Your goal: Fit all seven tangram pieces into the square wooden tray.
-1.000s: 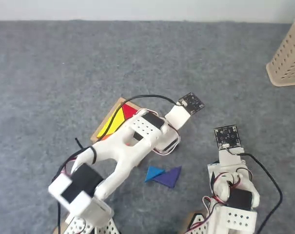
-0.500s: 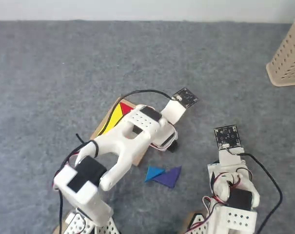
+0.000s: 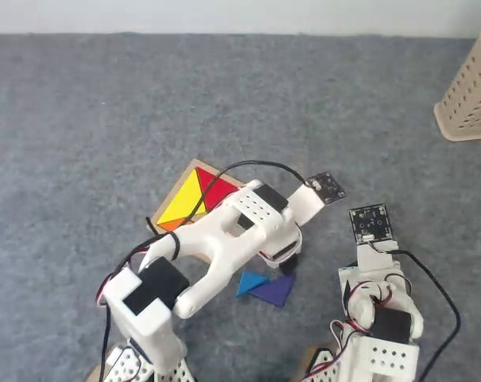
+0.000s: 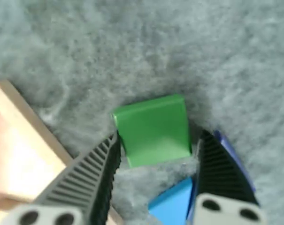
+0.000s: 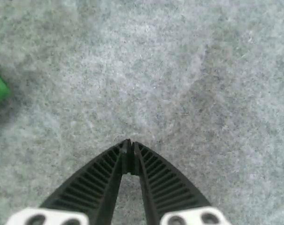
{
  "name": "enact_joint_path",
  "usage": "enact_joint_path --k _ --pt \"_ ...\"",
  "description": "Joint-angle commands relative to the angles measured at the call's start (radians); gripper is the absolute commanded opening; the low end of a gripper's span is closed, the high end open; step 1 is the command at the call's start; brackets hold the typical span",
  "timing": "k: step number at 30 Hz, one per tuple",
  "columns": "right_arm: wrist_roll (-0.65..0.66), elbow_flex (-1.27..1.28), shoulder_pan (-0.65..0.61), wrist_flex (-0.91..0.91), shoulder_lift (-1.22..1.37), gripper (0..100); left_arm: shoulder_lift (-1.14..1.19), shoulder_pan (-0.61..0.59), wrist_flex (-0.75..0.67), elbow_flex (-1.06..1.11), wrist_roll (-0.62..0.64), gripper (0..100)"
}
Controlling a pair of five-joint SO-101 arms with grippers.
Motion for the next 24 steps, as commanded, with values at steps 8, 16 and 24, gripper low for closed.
enact_joint_path --k 8,16,24 --pt "0.011 0.006 0.012 -0.013 -0.015 0.6 -0.014 0.011 -0.018 -0.018 -0.014 16" --pt "0.011 0.006 0.012 -0.013 -0.015 0.6 -0.089 0.011 -0.012 -0.004 -0.009 15" --pt "0.011 0.006 0.012 -0.013 -0.015 0.6 -0.292 0.011 -0.018 0.119 -0.003 15"
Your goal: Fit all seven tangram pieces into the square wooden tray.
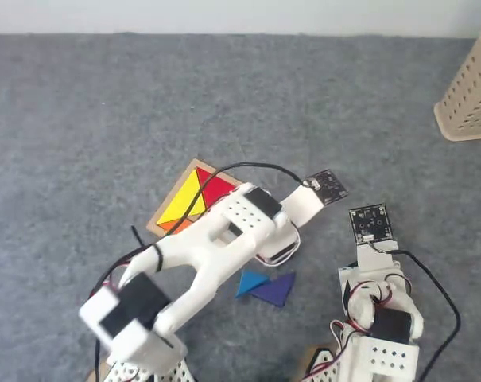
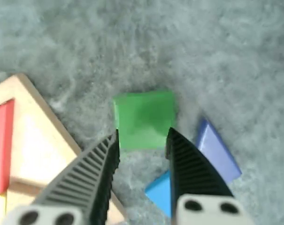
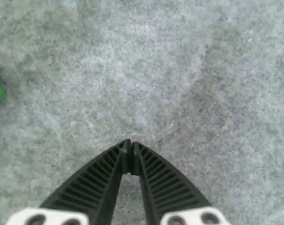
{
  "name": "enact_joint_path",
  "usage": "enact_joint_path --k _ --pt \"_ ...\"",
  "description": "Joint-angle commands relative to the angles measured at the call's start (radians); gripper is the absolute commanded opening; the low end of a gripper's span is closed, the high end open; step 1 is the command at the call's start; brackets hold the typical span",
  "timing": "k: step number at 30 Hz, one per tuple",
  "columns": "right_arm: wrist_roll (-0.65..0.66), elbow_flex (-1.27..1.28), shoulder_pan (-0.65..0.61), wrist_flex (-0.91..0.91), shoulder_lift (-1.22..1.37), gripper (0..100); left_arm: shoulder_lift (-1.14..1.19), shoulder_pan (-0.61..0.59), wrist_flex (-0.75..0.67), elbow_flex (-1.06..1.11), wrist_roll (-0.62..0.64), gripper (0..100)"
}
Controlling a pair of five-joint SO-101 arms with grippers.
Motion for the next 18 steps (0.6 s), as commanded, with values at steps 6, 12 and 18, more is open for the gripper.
enact_joint_path --k 6,12,18 --pt "0.011 0.006 0.012 -0.013 -0.015 0.6 -0.163 0.009 -0.017 0.059 0.002 15" --pt "0.011 0.006 0.012 -0.013 -0.015 0.6 -0.084 -0.064 -0.112 0.054 0.003 17" --pt "0.011 0.006 0.012 -0.013 -0.015 0.6 0.038 -0.071 -0.141 0.019 -0.048 24"
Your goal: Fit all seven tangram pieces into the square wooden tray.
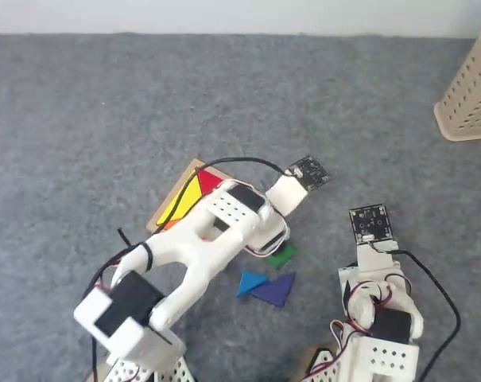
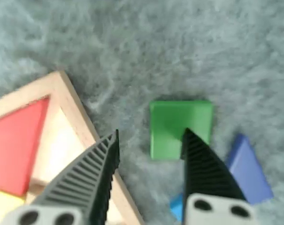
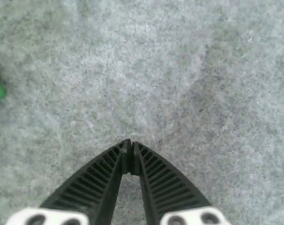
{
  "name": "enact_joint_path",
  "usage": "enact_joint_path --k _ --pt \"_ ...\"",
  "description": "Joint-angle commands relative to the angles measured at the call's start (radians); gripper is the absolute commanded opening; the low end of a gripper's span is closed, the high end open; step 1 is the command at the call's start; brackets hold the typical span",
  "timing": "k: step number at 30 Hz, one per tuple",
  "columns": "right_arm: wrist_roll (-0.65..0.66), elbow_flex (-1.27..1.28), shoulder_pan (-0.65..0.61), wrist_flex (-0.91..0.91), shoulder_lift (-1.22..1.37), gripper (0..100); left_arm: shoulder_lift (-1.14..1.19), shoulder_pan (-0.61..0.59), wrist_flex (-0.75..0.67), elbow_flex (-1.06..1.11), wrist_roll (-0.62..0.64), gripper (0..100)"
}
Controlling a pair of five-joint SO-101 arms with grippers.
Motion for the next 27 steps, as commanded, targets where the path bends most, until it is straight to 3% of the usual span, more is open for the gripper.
enact_joint_path --k 1,10,27 --pt "0.011 0.006 0.012 -0.013 -0.015 0.6 0.044 0.026 -0.020 -0.039 -0.048 24" --pt "0.011 0.006 0.012 -0.013 -0.015 0.6 0.061 0.114 0.032 -0.036 -0.069 24" --pt "0.011 0.006 0.012 -0.013 -0.015 0.6 0.051 -0.006 0.061 -0.061 -0.064 24"
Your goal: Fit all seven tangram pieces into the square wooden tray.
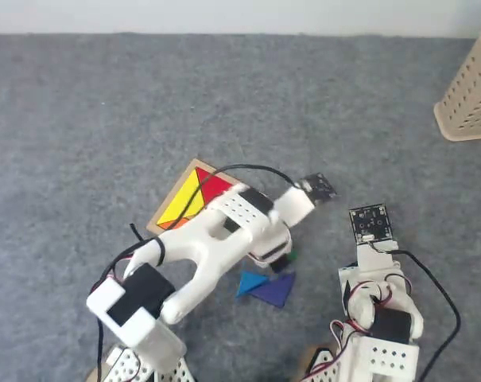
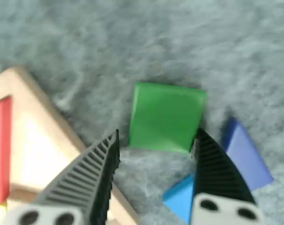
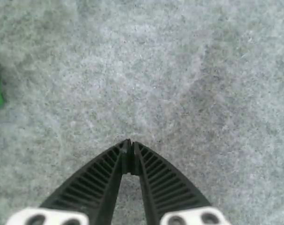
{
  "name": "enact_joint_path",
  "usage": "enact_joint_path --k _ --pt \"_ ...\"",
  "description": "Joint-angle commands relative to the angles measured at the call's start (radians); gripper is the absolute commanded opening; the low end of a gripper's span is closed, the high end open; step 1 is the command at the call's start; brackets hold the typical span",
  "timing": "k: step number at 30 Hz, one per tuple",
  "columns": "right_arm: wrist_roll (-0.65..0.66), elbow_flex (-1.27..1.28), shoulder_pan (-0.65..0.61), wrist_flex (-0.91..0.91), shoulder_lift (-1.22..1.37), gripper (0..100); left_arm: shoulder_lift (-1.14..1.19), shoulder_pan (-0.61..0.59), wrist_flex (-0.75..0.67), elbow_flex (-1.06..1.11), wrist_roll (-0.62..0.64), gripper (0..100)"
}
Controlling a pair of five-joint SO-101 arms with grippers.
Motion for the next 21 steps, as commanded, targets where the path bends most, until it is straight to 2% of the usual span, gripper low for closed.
enact_joint_path --k 1,13,18,21 --pt "0.011 0.006 0.012 -0.013 -0.015 0.6 -0.021 -0.031 0.006 -0.035 -0.006 24" --pt "0.011 0.006 0.012 -0.013 -0.015 0.6 -0.025 -0.029 0.006 -0.119 0.028 24" --pt "0.011 0.006 0.012 -0.013 -0.015 0.6 -0.095 -0.031 -0.029 -0.124 0.029 24" --pt "0.011 0.006 0.012 -0.013 -0.015 0.6 -0.107 -0.077 -0.063 -0.110 0.026 24"
